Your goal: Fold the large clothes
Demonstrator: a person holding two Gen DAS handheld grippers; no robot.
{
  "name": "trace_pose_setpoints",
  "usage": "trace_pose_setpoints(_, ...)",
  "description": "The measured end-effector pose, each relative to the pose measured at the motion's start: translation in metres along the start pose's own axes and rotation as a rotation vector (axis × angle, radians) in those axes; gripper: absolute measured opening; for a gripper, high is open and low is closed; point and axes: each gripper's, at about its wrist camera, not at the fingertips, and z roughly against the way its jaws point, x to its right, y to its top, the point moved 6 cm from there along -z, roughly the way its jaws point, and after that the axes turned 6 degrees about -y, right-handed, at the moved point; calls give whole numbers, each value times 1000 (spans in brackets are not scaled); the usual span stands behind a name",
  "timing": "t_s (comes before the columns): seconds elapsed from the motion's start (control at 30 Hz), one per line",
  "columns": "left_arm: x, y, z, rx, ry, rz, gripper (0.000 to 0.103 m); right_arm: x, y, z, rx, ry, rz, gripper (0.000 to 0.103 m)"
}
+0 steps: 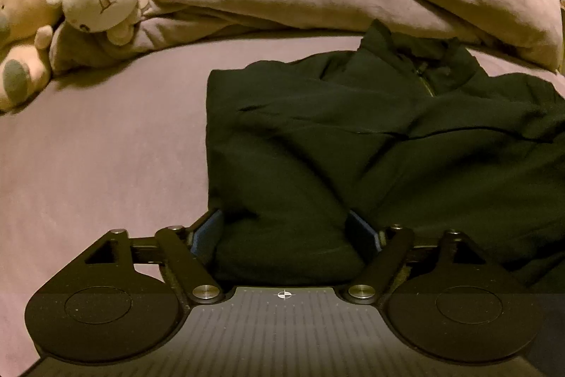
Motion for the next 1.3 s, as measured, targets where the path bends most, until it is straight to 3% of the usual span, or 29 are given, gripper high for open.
trace_pose_setpoints(0.1, -5, -1, -3, -11, -20, 46, 89, 10, -12, -23, -34, -3, 26, 45)
trace_pose_setpoints(0.3, -11, -2, -7, -25, -31, 83, 92, 5, -16, -31, -8, -16, 100, 48)
trace_pose_setpoints(0.57, -11, -2, -7, -33, -26, 86, 93, 9, -13, 12, 19, -35, 88, 48)
trace_pose_setpoints(0.8, -15, -4, -8, -61, -23, 129, 95, 3, -29, -5, -16, -83, 209, 49)
trace_pose_setpoints(0.9, -20, -4, 2, -83, -19, 167, 95, 4, -25, -3, -31, -78, 204, 49)
trace_pose_setpoints(1.0, -25, -11, 32, -81, -29, 178, 94, 16, -27, 27, -36, -50, 166, 49)
trace_pose_setpoints(1.1, -32, -36, 73, -102, -31, 119, 87, 46, -49, 76, -78, -7, 109, 49)
trace_pose_setpoints(1.2, -41, -86, 127, -118, -63, 82, 86, 86, -93, 133, -157, 75, 36, 49)
trace_pose_setpoints(1.3, -51, -142, 172, -155, -91, 111, 86, 128, -142, 189, -234, 121, -63, 49)
